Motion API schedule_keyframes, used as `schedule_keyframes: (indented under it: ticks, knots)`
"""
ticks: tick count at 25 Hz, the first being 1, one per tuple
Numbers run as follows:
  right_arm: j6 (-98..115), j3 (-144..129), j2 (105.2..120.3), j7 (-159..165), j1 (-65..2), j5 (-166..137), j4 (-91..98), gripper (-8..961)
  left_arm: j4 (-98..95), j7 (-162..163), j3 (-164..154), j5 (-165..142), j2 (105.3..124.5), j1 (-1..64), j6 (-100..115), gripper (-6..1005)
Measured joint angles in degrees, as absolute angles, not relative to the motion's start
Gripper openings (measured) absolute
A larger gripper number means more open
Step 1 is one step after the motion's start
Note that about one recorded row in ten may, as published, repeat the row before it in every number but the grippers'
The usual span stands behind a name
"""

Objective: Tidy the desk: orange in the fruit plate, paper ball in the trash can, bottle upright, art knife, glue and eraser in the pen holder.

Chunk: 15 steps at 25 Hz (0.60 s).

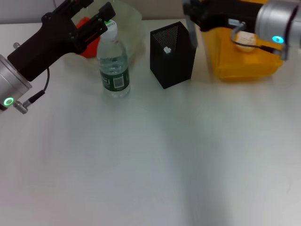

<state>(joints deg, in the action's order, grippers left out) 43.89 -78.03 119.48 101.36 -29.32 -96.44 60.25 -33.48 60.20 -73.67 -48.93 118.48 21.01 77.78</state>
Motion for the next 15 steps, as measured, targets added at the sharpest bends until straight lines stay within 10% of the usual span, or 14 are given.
schedule_keyframes:
  ticks: [15]
  knots:
    - [44.22,-78.07,119.78,53.98,-42.41,-54.0,27.43,133,-32.28,60.12,-73.47,-48.94,118.48,21.91,77.52,724]
